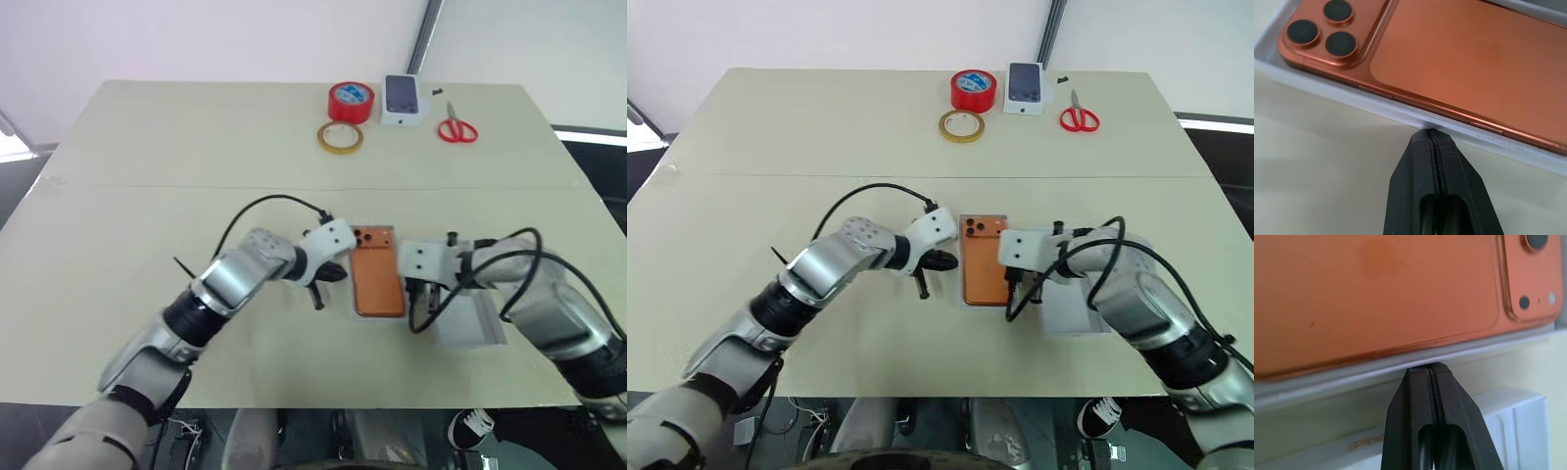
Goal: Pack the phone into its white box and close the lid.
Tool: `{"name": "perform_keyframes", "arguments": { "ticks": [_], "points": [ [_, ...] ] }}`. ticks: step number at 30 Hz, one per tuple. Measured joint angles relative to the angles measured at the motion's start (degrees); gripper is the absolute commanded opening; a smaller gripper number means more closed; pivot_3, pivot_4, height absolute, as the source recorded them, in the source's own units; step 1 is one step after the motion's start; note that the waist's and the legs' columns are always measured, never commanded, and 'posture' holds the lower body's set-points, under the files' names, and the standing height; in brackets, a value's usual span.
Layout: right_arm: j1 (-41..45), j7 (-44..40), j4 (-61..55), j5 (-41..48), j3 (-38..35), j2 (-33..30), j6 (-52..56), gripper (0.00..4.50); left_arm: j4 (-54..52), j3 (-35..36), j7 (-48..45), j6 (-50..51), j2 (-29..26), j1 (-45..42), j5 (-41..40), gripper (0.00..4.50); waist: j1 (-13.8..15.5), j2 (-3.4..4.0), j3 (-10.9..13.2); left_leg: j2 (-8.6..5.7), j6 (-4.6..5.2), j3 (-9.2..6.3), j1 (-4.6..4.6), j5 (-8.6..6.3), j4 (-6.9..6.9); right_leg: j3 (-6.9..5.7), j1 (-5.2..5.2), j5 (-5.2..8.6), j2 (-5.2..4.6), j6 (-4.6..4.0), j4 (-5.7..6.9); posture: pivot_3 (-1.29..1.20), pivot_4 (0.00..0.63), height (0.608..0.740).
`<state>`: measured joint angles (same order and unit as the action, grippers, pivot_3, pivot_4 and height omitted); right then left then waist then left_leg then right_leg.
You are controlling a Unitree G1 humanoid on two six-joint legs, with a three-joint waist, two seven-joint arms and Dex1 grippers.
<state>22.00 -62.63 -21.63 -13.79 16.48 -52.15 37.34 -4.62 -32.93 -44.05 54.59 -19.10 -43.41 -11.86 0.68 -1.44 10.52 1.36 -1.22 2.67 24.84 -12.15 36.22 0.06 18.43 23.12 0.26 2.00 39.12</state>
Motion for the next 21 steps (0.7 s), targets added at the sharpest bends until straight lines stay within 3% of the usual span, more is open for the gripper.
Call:
{"name": "perform_keyframes", "arguments": {
  "ticks": [21],
  "points": [
    [-2.3,0.0,-0.8,1.6,-2.8,-2.7,0.1,0.0,5.7,2.8,-0.4,-0.9,4.8,-0.4,0.4,0.03,-0.2,0.11,-0.1,0.01,0.0,0.01,-0.02,0.0,0.03,0.01,0.0,-0.01,0.06,0.02,0.07,0.0,0.15,0.74]
  ]
}}
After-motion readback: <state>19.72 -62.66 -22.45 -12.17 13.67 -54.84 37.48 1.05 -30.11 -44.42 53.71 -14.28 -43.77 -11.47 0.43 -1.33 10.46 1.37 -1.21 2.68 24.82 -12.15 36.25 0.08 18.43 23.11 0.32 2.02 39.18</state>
